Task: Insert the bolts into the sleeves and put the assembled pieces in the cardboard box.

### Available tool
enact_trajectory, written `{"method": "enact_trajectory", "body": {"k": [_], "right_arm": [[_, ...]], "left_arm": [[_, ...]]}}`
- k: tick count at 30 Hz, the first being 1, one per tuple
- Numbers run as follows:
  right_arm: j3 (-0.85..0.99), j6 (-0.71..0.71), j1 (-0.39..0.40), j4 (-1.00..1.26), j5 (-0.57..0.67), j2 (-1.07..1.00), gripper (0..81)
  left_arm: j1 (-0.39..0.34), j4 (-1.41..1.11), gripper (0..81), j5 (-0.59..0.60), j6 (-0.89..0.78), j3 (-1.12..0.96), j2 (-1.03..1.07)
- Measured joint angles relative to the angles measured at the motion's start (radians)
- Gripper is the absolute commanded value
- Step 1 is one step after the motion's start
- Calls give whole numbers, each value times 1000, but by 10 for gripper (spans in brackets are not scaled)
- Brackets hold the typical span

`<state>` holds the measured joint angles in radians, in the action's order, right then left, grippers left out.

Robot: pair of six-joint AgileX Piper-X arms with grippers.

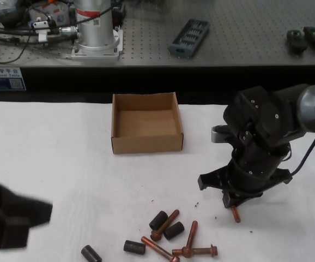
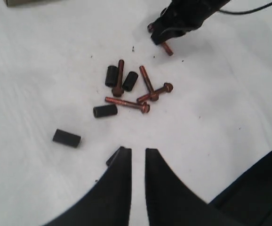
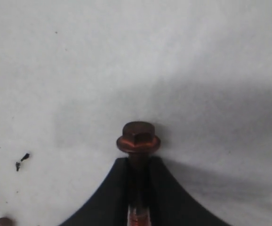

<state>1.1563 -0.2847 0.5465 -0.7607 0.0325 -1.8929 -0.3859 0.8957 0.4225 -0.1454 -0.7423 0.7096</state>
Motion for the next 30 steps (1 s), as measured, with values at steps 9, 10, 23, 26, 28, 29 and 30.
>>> {"method": "enact_trajectory", "body": {"k": [9,10,23,26,28,29,30], "right_arm": [[-16,62,-11,92,31,150,121],[-16,66,-11,109,44,181,121],[-63,77,-33,144,76,265,190],[-63,63,-27,129,76,224,224],[-63,53,-24,129,74,207,223],[-63,48,-23,129,73,200,223],[-63,44,-21,129,70,192,223]], "left_arm": [[0,-267,87,-9,55,259,0],[0,-287,87,-11,55,273,2],[0,-337,87,-3,62,287,50],[0,-337,87,5,62,287,50],[0,-337,87,7,62,287,50],[0,-337,87,7,62,287,50],[0,-337,87,7,62,287,50]]}}
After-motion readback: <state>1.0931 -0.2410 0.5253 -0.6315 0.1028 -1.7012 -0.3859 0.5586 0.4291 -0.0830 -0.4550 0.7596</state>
